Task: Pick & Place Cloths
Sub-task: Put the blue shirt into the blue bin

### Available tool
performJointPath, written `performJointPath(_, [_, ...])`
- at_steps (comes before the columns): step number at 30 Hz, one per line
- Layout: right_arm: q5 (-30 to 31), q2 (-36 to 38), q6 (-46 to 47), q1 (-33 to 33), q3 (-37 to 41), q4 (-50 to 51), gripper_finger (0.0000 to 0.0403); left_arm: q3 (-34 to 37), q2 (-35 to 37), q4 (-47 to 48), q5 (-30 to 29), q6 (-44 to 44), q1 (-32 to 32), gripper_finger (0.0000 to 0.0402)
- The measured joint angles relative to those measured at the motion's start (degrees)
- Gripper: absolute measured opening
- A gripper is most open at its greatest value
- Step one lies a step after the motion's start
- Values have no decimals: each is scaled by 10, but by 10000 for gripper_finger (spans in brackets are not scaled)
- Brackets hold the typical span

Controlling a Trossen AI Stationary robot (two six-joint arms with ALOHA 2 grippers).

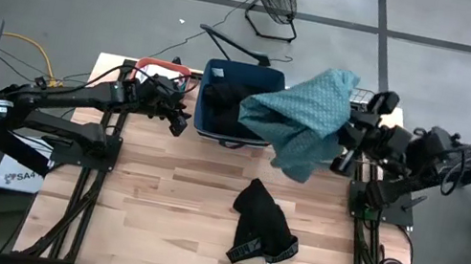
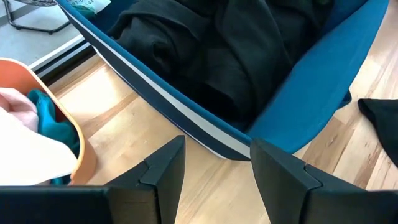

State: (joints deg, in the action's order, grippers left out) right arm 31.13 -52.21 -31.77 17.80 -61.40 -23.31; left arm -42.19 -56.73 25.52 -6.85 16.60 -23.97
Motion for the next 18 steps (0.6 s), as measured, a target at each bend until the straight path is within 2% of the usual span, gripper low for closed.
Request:
performJointPath(10, [-126,-83,53,-137,-114,98,29,0,0,3,0,2,0,179])
performJointPath(18, [-209,-146,92,-234,-172,128,29,0,0,21,0,2,0,179])
